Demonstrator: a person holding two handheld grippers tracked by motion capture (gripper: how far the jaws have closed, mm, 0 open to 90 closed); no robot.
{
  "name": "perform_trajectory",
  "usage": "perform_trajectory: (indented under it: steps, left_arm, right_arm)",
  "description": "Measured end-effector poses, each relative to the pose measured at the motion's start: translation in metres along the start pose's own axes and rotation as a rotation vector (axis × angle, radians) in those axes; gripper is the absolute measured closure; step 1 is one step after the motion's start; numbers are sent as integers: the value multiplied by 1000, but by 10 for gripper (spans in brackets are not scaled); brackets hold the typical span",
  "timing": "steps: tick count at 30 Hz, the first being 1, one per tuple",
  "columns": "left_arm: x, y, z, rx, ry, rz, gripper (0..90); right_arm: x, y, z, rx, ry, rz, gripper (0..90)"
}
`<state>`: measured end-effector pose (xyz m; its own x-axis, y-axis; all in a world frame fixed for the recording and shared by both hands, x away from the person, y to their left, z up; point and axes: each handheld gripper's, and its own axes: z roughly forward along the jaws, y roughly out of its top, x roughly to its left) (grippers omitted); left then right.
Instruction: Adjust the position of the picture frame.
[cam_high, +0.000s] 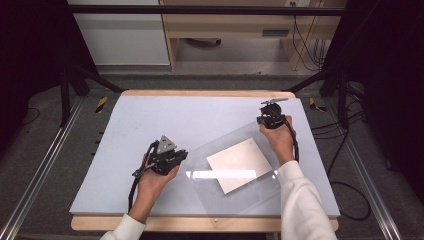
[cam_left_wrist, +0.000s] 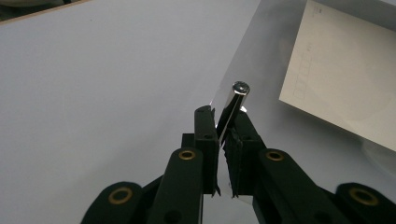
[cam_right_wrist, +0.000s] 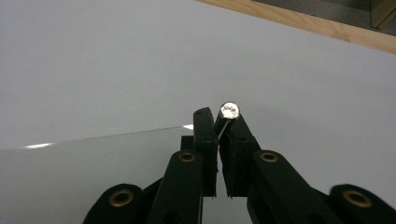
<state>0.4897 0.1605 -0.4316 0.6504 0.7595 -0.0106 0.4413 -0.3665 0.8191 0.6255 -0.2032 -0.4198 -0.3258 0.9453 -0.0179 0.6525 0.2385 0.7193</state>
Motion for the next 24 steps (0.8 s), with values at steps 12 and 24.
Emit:
perform_trajectory:
  steps: [12,24]
  left_arm:
    - [19,14,-10,40,-43,24,823]
    - [48,21,-26,42,-54,22,817]
  right_arm:
    - [8,5,-17,5,-4,-25,858]
    - [25,14,-26,-2,12,-65,858]
